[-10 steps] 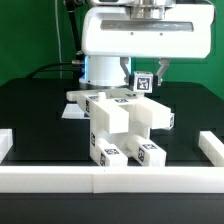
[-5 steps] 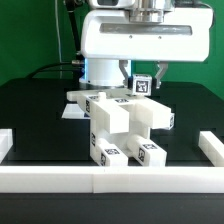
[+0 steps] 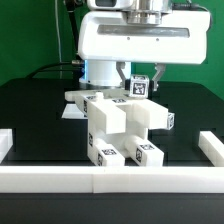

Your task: Assemble chair

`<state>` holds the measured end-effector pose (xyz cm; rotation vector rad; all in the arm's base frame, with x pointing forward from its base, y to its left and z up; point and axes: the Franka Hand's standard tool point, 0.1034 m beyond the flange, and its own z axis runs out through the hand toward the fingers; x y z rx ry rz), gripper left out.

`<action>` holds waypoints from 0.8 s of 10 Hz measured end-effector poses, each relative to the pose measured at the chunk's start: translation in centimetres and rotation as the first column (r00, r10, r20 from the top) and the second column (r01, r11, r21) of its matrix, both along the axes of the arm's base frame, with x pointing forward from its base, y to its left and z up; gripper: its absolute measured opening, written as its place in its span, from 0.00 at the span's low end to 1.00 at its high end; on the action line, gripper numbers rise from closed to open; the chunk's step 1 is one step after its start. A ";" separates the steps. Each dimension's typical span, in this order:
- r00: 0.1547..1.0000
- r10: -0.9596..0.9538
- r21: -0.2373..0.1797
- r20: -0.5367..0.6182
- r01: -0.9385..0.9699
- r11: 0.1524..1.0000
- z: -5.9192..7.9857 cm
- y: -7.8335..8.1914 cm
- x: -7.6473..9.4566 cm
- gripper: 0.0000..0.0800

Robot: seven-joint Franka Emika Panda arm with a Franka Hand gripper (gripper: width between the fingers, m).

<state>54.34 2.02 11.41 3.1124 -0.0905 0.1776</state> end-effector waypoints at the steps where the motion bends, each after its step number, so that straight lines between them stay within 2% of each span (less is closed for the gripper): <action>1: 1.000 0.000 0.000 0.000 0.000 1.000 0.0 0.0 0.0 0.36; 8: 1.000 -0.030 0.003 0.001 0.030 1.000 0.0 0.0 0.0 0.36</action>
Offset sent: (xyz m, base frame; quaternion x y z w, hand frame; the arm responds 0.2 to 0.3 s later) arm 0.0000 0.0000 0.0000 0.0000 0.0000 0.0000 1.0000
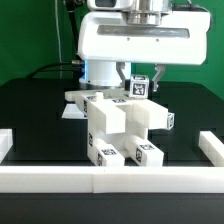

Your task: Assemble chair

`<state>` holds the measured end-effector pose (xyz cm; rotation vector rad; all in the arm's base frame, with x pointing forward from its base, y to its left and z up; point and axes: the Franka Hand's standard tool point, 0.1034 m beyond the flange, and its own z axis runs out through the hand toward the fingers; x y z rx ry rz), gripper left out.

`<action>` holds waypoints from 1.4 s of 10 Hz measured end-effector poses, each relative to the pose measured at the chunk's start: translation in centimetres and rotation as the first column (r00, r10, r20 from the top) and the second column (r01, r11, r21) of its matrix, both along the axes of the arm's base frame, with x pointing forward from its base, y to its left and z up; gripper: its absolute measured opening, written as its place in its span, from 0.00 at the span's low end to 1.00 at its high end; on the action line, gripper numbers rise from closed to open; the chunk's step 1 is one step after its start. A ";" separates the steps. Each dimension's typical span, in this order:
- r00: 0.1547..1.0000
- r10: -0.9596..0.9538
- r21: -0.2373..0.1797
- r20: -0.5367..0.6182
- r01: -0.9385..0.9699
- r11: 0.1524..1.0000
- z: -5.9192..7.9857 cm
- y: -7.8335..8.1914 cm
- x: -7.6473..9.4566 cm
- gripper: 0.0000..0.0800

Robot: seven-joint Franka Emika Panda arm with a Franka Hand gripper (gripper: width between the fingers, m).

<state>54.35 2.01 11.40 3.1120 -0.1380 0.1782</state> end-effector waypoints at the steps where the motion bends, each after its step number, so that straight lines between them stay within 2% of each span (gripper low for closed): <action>1: 1.000 0.001 0.000 0.000 -0.001 1.000 0.0 0.0 0.0 0.36; 5: 0.979 -0.204 0.026 0.003 0.203 0.979 0.0 0.0 0.0 0.36; 8: 0.915 -0.403 0.051 0.000 0.402 0.914 0.0 0.1 0.0 0.36; 9: 0.865 -0.502 0.070 -0.006 0.501 0.863 -0.1 0.2 0.0 0.36; 13: 0.725 -0.688 0.102 -0.026 0.687 0.720 -0.1 0.4 0.0 0.36; 14: 0.667 -0.744 0.114 -0.037 0.742 0.660 -0.1 0.5 -0.1 0.36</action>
Offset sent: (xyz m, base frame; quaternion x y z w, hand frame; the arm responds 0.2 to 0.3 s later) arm 0.0000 0.0000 0.0000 0.0000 0.0000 0.1938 0.9810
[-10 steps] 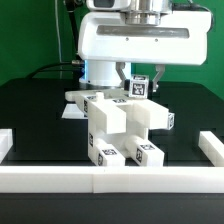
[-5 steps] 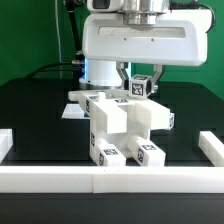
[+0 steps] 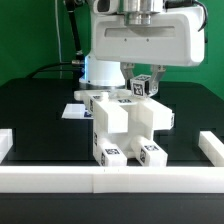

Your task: Assemble chair

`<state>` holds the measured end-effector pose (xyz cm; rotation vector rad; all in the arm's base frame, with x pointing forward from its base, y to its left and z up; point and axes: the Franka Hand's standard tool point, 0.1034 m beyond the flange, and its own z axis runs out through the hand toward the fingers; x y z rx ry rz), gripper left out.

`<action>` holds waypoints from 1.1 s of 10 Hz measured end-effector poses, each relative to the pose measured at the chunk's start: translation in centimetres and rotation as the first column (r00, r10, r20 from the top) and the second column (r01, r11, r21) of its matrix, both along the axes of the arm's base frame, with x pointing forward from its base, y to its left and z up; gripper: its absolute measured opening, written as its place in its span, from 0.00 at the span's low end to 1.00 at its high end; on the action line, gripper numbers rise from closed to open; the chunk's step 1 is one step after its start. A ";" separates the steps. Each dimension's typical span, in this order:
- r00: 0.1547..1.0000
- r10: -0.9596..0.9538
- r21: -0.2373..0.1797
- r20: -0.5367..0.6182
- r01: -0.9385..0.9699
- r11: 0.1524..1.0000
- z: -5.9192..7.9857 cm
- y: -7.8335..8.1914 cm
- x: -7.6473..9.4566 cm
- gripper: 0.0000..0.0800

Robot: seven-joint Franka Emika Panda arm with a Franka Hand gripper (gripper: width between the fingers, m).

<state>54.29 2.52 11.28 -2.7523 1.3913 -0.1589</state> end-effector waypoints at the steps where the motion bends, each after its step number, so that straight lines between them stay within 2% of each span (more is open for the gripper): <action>1: 0.999 -0.051 0.010 0.000 0.051 0.999 0.0 0.1 0.0 0.36; 3: 0.989 -0.147 0.027 -0.002 0.147 0.989 0.0 0.2 0.0 0.36; 4: 0.991 -0.135 0.026 -0.002 0.135 0.990 -0.1 0.1 0.0 0.36; 5: 0.995 -0.100 0.022 -0.001 0.100 0.995 -0.1 0.2 0.0 0.50; 6: 0.997 -0.079 0.020 0.000 0.079 0.997 -0.1 0.5 -0.1 0.50; 7: 1.000 0.014 0.007 0.002 -0.014 1.000 0.0 0.8 0.0 0.71; 8: 0.989 0.148 -0.009 0.004 -0.148 0.989 0.2 0.9 0.0 0.79; 11: 0.886 0.463 -0.046 0.004 -0.462 0.886 0.7 0.9 0.0 0.81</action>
Offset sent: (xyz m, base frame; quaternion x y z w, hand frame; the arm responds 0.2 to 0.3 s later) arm 0.0000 0.0000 0.0000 0.0000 0.0000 0.0650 0.9979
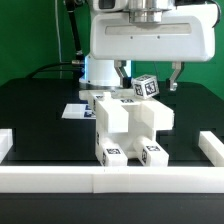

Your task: Assemble chair

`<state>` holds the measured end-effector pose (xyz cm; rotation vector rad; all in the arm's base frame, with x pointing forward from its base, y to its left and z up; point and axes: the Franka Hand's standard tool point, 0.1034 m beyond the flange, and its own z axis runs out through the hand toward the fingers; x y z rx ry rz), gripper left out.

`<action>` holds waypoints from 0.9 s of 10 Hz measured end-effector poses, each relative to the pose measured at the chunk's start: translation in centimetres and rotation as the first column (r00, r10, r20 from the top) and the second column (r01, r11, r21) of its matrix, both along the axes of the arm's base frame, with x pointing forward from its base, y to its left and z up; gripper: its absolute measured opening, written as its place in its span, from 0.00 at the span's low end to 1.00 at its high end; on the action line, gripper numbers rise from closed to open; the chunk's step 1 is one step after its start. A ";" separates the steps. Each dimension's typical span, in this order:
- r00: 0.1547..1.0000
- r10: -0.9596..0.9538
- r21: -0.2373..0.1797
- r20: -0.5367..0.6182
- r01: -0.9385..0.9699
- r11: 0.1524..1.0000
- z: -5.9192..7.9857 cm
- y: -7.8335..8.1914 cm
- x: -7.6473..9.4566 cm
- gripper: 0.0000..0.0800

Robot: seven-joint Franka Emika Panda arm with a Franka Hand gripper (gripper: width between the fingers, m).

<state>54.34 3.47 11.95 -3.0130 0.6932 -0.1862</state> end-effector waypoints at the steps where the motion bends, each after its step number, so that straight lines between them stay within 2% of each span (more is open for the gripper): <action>1: 0.994 0.111 -0.011 0.002 -0.111 0.994 0.1 0.0 -0.2 0.81; 5: 0.912 0.409 -0.046 -0.002 -0.409 0.911 0.3 0.0 -0.6 0.81; 8: 0.830 0.557 -0.069 -0.012 -0.557 0.828 0.3 -0.1 -0.6 0.81; 9: 0.825 0.564 -0.071 -0.013 -0.564 0.823 0.3 -0.2 -0.6 0.80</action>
Offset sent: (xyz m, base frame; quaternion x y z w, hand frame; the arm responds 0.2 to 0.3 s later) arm -0.0142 0.0082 0.0090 0.0152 0.0030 -0.2106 0.9774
